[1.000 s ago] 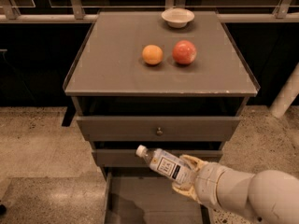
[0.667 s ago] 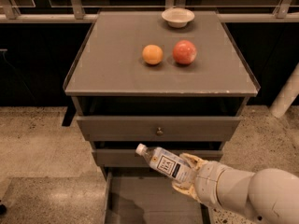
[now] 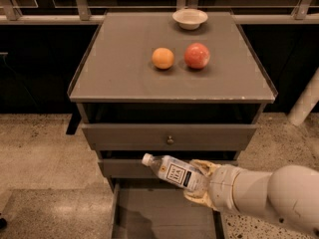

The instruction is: Pick blue plastic bottle from bottom drawer and place on counter

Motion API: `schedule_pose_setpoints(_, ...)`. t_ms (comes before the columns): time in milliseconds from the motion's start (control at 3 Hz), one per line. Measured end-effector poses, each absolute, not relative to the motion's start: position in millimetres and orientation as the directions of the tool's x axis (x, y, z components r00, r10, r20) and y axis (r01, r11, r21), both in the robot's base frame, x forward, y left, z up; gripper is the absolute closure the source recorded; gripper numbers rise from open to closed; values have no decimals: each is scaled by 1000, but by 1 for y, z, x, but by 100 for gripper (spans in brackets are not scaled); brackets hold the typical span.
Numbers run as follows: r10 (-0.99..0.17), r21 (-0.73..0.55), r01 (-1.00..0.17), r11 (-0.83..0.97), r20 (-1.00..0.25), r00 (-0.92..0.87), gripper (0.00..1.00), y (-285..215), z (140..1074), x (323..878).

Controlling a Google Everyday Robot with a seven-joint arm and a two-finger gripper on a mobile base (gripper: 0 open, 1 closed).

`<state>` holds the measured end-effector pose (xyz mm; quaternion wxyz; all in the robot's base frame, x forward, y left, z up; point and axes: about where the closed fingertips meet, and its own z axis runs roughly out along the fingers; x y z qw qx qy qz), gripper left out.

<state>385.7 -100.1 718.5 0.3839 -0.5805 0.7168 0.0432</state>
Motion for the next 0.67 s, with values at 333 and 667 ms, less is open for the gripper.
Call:
schedule_pose_setpoints(333, -828, -396, -890, 225, -559, 39, 100, -116, 750, 403)
schedule_pose_setpoints(667, -827, -422, -883, 208, -557, 71, 100, -151, 776, 434)
